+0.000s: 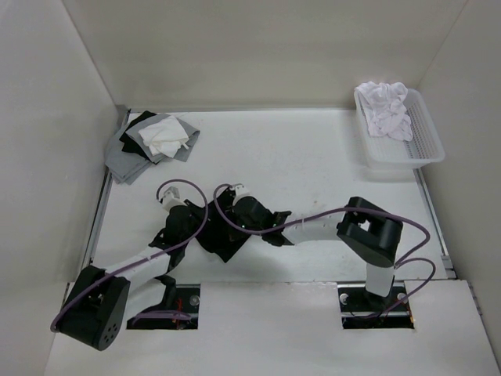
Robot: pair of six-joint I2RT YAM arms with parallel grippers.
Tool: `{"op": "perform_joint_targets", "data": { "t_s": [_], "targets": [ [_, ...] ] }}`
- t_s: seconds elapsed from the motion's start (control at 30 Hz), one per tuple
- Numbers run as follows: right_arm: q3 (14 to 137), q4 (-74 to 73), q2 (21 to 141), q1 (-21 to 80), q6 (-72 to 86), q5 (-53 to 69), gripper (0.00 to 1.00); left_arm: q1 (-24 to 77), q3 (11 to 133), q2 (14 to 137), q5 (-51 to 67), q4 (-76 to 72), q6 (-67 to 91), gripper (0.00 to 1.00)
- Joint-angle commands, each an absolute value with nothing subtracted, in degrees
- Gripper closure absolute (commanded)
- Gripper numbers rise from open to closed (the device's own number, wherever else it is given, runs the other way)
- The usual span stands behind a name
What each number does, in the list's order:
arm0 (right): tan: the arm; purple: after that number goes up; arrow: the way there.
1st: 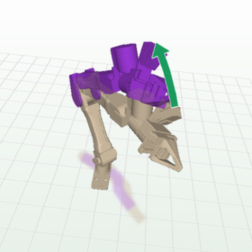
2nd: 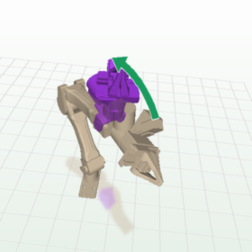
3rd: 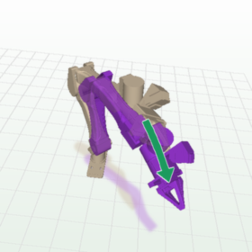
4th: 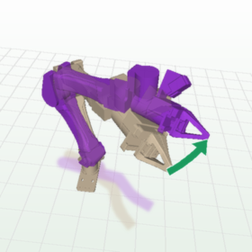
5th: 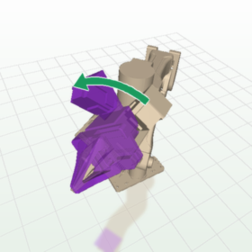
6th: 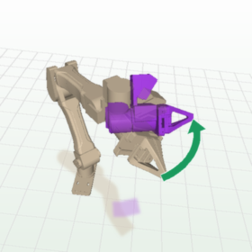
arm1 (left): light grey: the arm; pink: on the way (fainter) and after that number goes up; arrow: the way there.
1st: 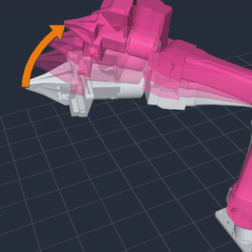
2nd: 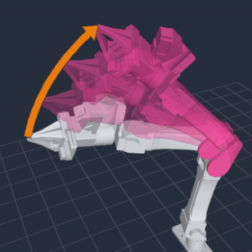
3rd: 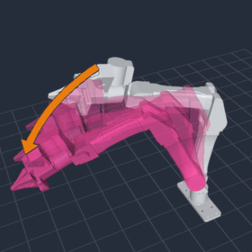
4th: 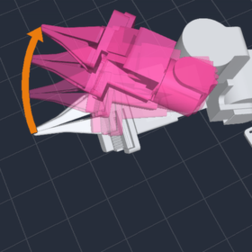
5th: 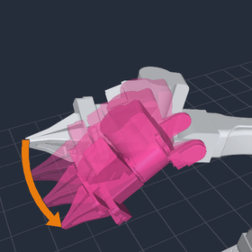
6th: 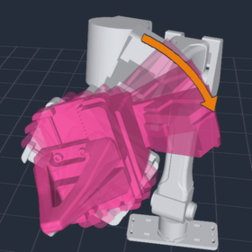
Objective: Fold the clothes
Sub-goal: Fold the tank top
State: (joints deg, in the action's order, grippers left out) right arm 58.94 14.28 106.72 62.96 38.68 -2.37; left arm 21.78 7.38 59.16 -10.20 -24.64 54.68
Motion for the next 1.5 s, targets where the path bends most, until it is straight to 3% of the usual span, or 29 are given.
{"op": "perform_joint_targets", "data": {
  "t_s": [0.0, 0.6, 0.83, 0.93, 1.1, 1.27, 1.47],
  "targets": [
    [61.44, 19.77, 107.23, 64.20, 39.90, -0.18, 0.97, 20.96, 9.67, 62.04, -9.14, -27.77, 53.53, 0.87],
    [58.97, 20.57, 112.94, 67.98, 42.19, 3.34, 0.92, 18.50, 11.34, 70.22, -7.91, -32.96, 53.96, 0.87],
    [54.94, 21.09, 100.67, 65.71, 41.14, 4.48, 0.72, 18.85, 14.23, 74.00, -7.91, -35.15, 54.23, 0.87],
    [52.92, 22.41, 95.90, 61.94, 40.43, 4.31, 0.70, 18.33, 16.16, 76.10, -8.17, -36.12, 54.23, 0.87],
    [56.59, 22.51, 102.55, 53.76, 44.28, 3.87, 0.91, 17.80, 19.68, 77.35, -8.00, -35.95, 55.10, 0.87],
    [57.66, 23.99, 109.68, 49.18, 50.61, 3.08, 0.96, 18.68, 20.65, 70.77, -9.31, -33.93, 54.41, 0.81],
    [48.71, 27.15, 107.06, 44.17, 57.21, -0.87, 0.99, 18.68, 19.69, 67.24, -9.23, -31.29, 53.96, 0.72]
  ]
}}
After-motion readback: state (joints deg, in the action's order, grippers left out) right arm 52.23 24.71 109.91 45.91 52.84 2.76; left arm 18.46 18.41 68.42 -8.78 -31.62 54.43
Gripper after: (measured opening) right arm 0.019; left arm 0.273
